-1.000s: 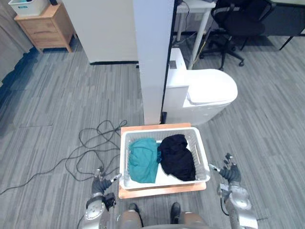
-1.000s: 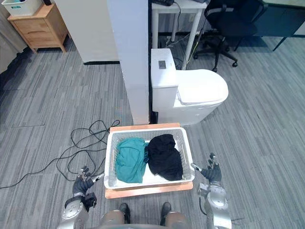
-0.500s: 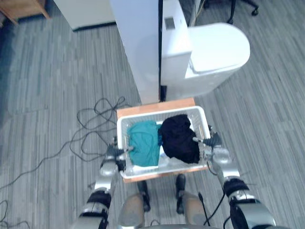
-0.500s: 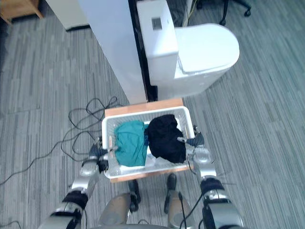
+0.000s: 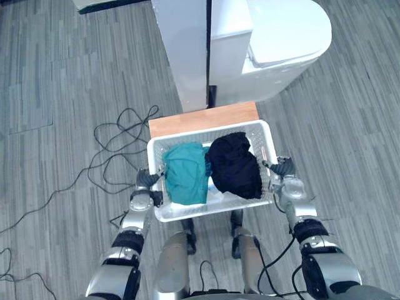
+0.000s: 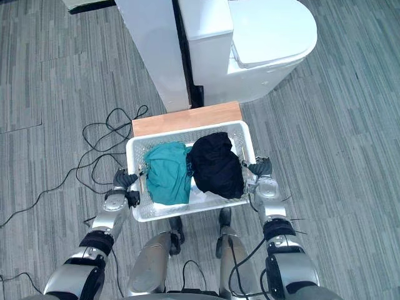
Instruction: Pick up the laundry basket with both hands and put the clothes into the washing machine.
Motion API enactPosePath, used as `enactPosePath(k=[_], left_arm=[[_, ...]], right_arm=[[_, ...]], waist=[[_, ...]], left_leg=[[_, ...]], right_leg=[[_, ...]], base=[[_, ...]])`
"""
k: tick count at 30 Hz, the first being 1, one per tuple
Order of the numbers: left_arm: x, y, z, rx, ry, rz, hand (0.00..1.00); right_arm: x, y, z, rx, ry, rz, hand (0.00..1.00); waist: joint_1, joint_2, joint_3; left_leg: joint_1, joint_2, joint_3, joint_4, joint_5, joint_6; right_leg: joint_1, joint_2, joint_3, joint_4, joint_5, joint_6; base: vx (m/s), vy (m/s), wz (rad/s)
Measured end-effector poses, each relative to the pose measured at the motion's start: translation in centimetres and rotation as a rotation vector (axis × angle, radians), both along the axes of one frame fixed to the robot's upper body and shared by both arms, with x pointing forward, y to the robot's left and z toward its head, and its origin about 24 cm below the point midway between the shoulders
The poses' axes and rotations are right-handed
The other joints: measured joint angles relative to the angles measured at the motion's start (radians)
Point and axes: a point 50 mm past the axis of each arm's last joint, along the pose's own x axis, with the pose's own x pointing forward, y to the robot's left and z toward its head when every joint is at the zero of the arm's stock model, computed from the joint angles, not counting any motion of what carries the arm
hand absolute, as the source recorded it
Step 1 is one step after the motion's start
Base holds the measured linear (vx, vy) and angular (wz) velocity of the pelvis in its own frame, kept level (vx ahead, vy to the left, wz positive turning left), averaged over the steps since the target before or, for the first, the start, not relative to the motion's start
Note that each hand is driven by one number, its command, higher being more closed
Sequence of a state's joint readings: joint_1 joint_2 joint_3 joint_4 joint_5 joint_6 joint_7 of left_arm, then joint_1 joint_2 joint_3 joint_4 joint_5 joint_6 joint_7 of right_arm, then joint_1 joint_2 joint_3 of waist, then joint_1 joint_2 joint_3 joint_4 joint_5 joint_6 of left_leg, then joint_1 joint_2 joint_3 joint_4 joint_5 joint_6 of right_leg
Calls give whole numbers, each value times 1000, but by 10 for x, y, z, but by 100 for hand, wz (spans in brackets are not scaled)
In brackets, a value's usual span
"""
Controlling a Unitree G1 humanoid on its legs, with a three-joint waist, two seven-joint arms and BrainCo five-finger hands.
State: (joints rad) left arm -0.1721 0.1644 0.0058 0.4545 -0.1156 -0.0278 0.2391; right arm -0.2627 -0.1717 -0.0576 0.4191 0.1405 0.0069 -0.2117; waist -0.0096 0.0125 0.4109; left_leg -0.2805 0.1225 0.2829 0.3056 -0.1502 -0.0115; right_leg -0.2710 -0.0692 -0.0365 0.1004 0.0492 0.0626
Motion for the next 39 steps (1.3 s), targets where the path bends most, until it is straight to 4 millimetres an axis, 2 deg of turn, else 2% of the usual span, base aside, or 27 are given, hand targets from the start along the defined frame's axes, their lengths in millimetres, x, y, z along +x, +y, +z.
enactPosePath(k=[4,9,10,12,13,14,15,16,17,19,20,22,23,24,25,26,27,28,29,30,31,32,33,34,35,36,39], left_arm=[[-23,-5,14,-29,-88,-26,100],[-33,-6,19,-35,-117,-51,100],[-33,-6,19,-37,-117,-55,100],[-37,-5,19,-48,-119,-50,100],[-38,-5,20,-47,-120,-49,100],[-42,-3,21,-44,-125,-44,100],[-44,-1,21,-50,-124,-36,100],[-44,-1,20,-57,-125,-34,100],[-45,-1,20,-65,-126,-27,100],[-44,-3,20,-74,-127,-28,100],[-43,-6,20,-81,-128,-35,100],[-42,-13,19,-111,-130,-35,100],[-40,-13,20,-106,-134,-43,100],[-37,-11,21,-103,-137,-37,100],[-36,-2,24,-81,-141,-27,100],[-36,-1,24,-78,-141,-23,100],[-41,2,20,-89,-128,13,100],[-53,3,10,-122,-91,60,100],[-58,2,5,-130,-72,73,100],[-65,3,0,-135,-55,83,100],[-68,-1,-2,-155,-49,85,100],[-68,-5,-2,-171,-60,86,100],[-69,-7,1,-180,-77,86,100],[-69,-13,-5,-201,-48,81,100],[-72,-18,-8,-217,-34,84,100],[-74,-19,-10,-218,-25,80,100],[-75,-20,-9,-224,-27,81,100]], right_arm=[[-29,-2,5,-20,-58,10,100],[-42,0,8,-5,-82,33,100],[-43,1,7,-1,-80,35,100],[-45,2,5,6,-75,47,100],[-46,2,3,7,-68,53,100],[-48,3,1,9,-59,59,100],[-49,3,0,9,-53,70,100],[-50,4,-1,5,-50,81,100],[-49,4,0,-7,-50,96,100],[-48,-1,3,-31,-53,110,100],[-47,-2,3,-40,-52,109,100],[-48,-7,3,-63,-45,107,100],[-50,-7,0,-60,-31,101,100],[-48,-4,-2,-51,-27,105,100],[-47,3,-2,-23,-31,120,100],[-46,5,-2,-19,-33,125,100],[-42,8,2,-28,-45,145,100],[-39,11,3,-46,-44,176,100],[-41,12,1,-54,-36,186,100],[-43,13,-2,-62,-21,194,100],[-44,11,-2,-76,-17,193,100],[-43,7,0,-99,-23,191,100],[-42,4,4,-116,-34,192,100],[-43,-2,1,-122,-14,175,100],[-44,-3,-4,-122,8,165,100],[-46,-5,-5,-131,13,170,100],[-46,-4,-6,-131,17,170,100]], waist=[[-26,-11,-9],[-39,-46,-67],[-43,-50,-73],[-58,-54,-78],[-57,-58,-86],[-57,-72,-107],[-58,-79,-128],[-57,-81,-136],[-56,-80,-144],[-59,-61,-156],[-64,-57,-172],[-77,-10,-194],[-102,-23,-207],[-107,-21,-208],[-107,-35,-212],[-103,-37,-212],[-36,-39,-210],[14,-24,-206],[23,-17,-208],[25,-21,-210],[27,-10,-215],[30,10,-209],[30,7,-208],[22,44,-202],[37,43,-209],[45,39,-213],[54,21,-222]], left_leg=[[66,-3,33,-1,-19,1],[115,31,165,14,-61,5],[124,40,190,18,-68,8],[189,77,295,15,-78,11],[205,81,324,7,-79,9],[233,91,387,7,-88,-5],[254,101,443,30,-110,-25],[265,111,464,47,-120,-31],[288,126,483,65,-129,-40],[337,144,516,62,-166,-60],[369,158,574,67,-192,-70],[399,229,653,95,-205,-74],[398,268,643,206,-203,-74],[380,325,629,285,-204,-11],[305,397,519,411,-183,149],[284,396,469,436,-167,175],[249,308,233,515,-197,121],[232,169,58,554,-232,71],[214,104,-7,551,-241,62],[162,-9,-85,504,-249,56],[87,-66,-125,406,-245,49],[40,-57,-136,373,-236,33],[-40,-82,-151,328,-210,-14],[-69,-55,-202,237,-160,-44],[-81,-69,-196,146,-68,-59],[-87,-74,-187,83,-17,-63],[-92,-80,-135,90,22,-37]], right_leg=[[44,6,59,-20,9,8],[37,32,144,-76,61,8],[36,25,118,-86,37,4],[34,-42,-189,-23,-42,-112],[29,-72,-279,6,-52,-126],[15,-135,-445,72,-62,-144],[18,-175,-555,118,-37,-180],[16,-183,-589,134,-8,-198],[0,-177,-607,165,15,-169],[-15,-145,-613,188,17,-156],[-13,-112,-589,164,-45,-133],[-9,-39,-559,171,-82,-117],[4,-29,-499,244,-158,-124],[9,27,-465,228,-145,-147],[43,103,-438,161,-125,-181],[49,111,-425,148,-122,-187],[83,166,-334,108,-106,-207],[136,205,-239,63,-102,-199],[167,214,-211,36,-100,-193],[222,216,-180,-25,-109,-173],[247,212,-187,-50,-177,-61],[218,211,-186,51,-209,-104],[209,144,-132,168,-261,-159],[229,188,-128,157,-280,-139],[259,188,-91,128,-276,-141],[287,192,-68,83,-271,-132],[342,191,12,5,-242,-159]], base=[[49,32,-35],[-21,17,-83],[-83,10,-106],[-50,48,-126],[11,26,-148],[60,-31,-156],[87,-30,-158],[126,-95,-161],[126,-147,-152],[117,-193,-173],[72,-130,-162],[187,-140,-127],[307,-178,-77],[282,-319,-52],[118,-327,-44],[90,-338,-116],[96,-187,-203],[120,-157,-229],[145,-134,-175],[162,-122,-102],[171,-118,-97],[206,-84,-87],[231,-76,-61],[303,-71,-83],[289,-83,-74],[356,-68,-91],[483,-22,-61]])
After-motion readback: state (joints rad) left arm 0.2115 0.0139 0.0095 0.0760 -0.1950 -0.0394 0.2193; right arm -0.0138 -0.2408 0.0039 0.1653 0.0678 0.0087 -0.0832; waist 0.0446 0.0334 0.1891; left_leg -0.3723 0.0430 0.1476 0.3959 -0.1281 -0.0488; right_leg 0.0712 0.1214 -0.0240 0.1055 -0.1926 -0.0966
